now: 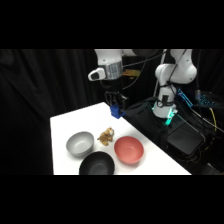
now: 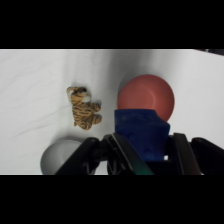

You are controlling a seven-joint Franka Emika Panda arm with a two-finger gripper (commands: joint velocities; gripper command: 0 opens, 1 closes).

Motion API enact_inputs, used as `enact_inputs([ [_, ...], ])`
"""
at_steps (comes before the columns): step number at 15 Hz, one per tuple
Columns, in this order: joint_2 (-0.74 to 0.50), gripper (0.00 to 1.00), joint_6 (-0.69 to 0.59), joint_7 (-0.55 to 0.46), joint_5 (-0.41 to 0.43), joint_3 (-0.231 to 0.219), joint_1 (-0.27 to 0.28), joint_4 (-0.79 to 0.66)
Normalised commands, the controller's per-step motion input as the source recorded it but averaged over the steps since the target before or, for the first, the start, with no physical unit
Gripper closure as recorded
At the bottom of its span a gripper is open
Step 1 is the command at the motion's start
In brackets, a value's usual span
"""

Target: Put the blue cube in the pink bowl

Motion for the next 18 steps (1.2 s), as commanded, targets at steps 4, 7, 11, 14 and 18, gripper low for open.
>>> enact_inputs([
  [4, -0.23, 0.8, 0.25, 0.17, -0.127, 0.09, 0.099, -0.3],
  [7, -0.13, 0.8, 0.37, 0.16, -0.181, 0.06, 0.063, -0.29],
  [11, -0.01, 0.8, 0.42, 0.1, -0.154, 0.027, 0.032, -0.22],
  [14, 0.13, 0.8, 0.42, 0.0, -0.067, 0.004, 0.013, -0.11],
  [18, 0.26, 0.8, 0.37, -0.06, -0.042, 0.003, 0.009, 0.0],
])
